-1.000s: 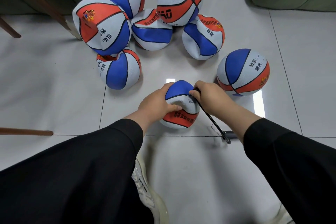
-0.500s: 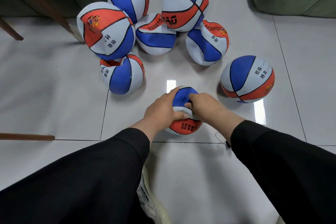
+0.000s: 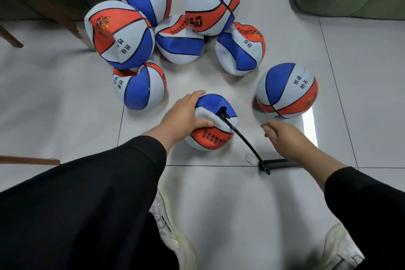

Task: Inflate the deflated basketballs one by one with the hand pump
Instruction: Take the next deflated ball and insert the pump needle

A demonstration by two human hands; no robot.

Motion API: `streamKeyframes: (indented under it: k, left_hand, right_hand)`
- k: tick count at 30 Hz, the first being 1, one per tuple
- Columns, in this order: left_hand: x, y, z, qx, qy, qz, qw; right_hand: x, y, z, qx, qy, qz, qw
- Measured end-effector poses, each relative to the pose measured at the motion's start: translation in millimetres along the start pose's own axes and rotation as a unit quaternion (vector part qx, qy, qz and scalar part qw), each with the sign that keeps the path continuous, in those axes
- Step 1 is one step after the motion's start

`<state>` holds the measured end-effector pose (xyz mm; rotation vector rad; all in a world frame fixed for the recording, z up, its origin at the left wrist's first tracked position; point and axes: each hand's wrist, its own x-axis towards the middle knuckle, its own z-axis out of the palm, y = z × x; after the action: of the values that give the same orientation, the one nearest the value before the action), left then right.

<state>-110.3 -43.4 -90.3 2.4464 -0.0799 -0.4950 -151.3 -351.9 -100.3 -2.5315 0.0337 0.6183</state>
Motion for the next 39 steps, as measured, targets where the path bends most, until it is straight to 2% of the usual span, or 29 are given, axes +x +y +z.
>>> streamKeyframes:
  k: [3,7,10,13,15,19,21,23,25,28,32,35,39]
  left_hand:
    - [1.0,8.9,1.8,-0.008,0.020,-0.034,0.999]
    - [3.6,18.6,7.3,0.021,0.017,-0.068,0.997]
    - [-1.2,24.9,10.0,0.045,0.041,-0.037,0.997]
    - [-3.3,23.6,7.8,0.055,0.112,-0.030,0.992]
    - [-1.1,16.0,2.6,0.053,0.140,-0.056,0.987]
    - [-7.6,8.5,0.5,0.056,0.146,-0.141,0.977]
    - [-21.0,21.1,3.2,0.079,0.212,-0.135,0.965]
    - [-36.3,44.0,9.2,0.041,0.282,-0.104,0.953]
    - [-49.8,69.9,23.2,-0.029,0.256,-0.107,0.960]
    - [-58.9,92.7,52.6,-0.142,0.161,-0.181,0.960]
    - [-63.1,103.1,71.9,-0.331,0.070,-0.300,0.892]
    - [-62.6,113.5,67.1,-0.422,0.027,-0.289,0.859]
    - [-57.3,128.7,49.1,-0.496,0.051,-0.279,0.821]
  right_hand:
    - [-19.4,42.7,-2.9,-0.032,-0.089,0.032,0.995]
    - [-35.4,83.5,8.3,-0.231,-0.190,-0.002,0.954]
    - [-40.0,97.4,24.6,-0.293,-0.159,-0.001,0.943]
    - [-41.9,100.9,42.3,-0.336,-0.108,0.000,0.936]
    - [-40.6,97.5,49.2,-0.313,-0.088,-0.016,0.946]
    - [-34.6,66.3,42.2,-0.164,-0.099,-0.049,0.980]
    - [-29.6,45.3,31.2,-0.107,-0.098,-0.049,0.988]
    - [-23.2,26.8,21.8,-0.078,-0.075,-0.058,0.992]
    - [-17.6,9.2,15.7,-0.052,-0.055,-0.061,0.995]
    - [-14.7,-17.8,11.0,-0.006,-0.041,-0.048,0.998]
    - [-19.9,-49.2,4.8,0.057,-0.033,-0.034,0.997]
    - [-29.8,-67.1,-0.2,0.041,-0.055,-0.052,0.996]
    - [-39.8,-84.1,-12.3,0.103,-0.078,-0.042,0.991]
